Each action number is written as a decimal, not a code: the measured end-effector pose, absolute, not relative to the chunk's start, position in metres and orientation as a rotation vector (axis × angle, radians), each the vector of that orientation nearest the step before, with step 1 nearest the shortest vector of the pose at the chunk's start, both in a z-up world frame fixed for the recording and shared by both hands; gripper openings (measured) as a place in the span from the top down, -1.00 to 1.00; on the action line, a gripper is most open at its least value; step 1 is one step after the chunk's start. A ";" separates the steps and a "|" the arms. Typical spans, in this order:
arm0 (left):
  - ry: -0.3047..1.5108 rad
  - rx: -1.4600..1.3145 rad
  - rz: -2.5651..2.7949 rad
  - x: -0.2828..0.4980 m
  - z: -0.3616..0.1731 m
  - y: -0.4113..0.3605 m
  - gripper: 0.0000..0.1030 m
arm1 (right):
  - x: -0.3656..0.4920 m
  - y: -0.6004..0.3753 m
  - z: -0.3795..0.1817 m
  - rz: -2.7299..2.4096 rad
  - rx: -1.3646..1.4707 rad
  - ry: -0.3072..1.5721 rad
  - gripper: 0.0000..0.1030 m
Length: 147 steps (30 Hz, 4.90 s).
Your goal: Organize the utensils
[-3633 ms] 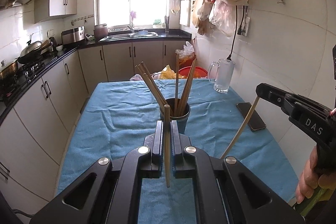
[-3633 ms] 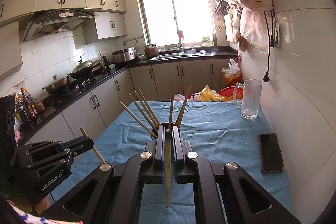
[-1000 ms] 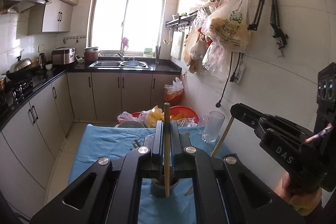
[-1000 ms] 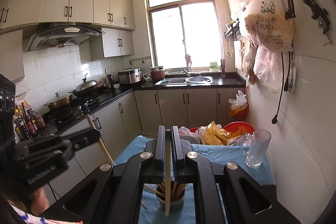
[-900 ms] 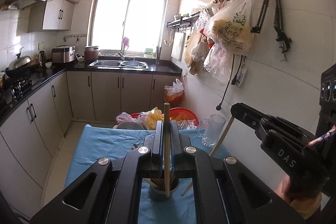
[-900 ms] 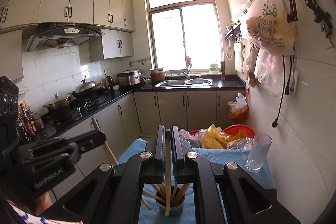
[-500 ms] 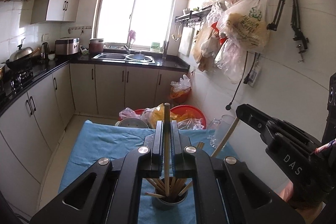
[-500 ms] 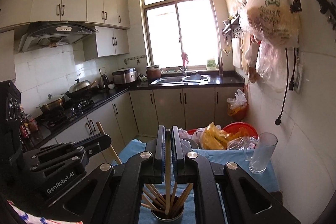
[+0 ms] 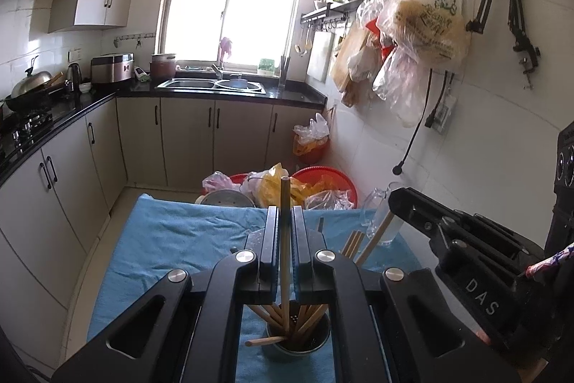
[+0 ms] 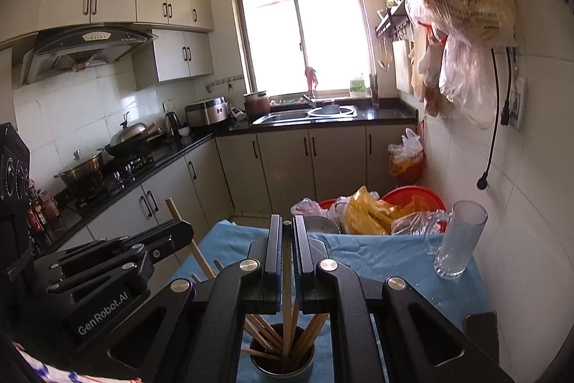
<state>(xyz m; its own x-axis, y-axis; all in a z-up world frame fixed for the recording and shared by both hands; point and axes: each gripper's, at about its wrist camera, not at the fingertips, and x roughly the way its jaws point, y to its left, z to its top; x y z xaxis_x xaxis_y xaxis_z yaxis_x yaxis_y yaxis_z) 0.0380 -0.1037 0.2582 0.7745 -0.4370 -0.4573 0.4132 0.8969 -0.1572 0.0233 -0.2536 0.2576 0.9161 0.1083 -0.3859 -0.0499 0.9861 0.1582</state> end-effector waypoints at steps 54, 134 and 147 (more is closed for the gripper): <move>0.623 -0.025 -0.422 0.052 0.204 -0.113 0.89 | 0.047 -0.265 0.196 0.106 0.204 0.534 0.86; 0.702 0.051 -0.089 -0.170 0.101 -0.044 -1.00 | -0.163 -0.243 0.079 -0.164 0.116 0.660 -0.35; 0.716 0.054 -0.093 -0.168 0.097 -0.047 -1.00 | -0.165 -0.242 0.076 -0.179 0.097 0.652 -0.39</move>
<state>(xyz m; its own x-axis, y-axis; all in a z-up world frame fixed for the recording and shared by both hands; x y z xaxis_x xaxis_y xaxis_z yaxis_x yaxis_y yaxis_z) -0.1680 -0.0468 0.0966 0.7505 -0.0662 -0.6576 0.1033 0.9945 0.0178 -0.1650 -0.2422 0.0761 0.7801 -0.1346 -0.6110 0.1956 0.9801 0.0339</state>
